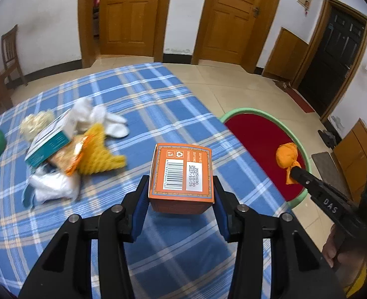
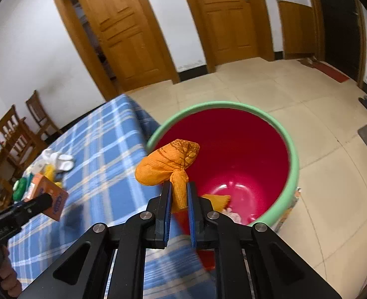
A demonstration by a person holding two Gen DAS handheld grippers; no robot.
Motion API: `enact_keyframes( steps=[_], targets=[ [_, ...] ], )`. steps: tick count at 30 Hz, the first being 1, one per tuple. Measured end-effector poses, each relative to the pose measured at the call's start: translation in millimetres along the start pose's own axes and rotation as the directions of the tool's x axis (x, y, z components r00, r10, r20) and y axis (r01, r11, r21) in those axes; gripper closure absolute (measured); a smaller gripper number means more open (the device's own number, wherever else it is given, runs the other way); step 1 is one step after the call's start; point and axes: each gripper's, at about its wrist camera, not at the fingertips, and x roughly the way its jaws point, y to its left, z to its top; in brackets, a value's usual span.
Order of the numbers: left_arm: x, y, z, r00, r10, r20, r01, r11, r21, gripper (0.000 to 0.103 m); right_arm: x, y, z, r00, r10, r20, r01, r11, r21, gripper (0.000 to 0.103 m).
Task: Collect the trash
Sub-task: 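Drop the orange cloth into the red bucket with the right tool while the left tool carries the box, then lower the orange box into the red bucket and open the left tool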
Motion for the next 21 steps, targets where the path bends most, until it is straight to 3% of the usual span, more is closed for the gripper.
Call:
enact_keyframes(
  steps=[3,21],
  targets=[
    [6.4,-12.9,5.0,1.000,-0.015,-0.004,0.015,1.000,0.026,0.055,2.3,-9.0,0.7,1.000,-0.024,0.005,0.024,1.000,0.016,0.084],
    [41.3,-81.2,21.2,0.995,-0.092,-0.028,0.096,0.980,0.173,0.055,-11.0,-53.8,4.8,0.996,-0.059,0.063,0.049,0.987,0.150,0.084]
  ],
)
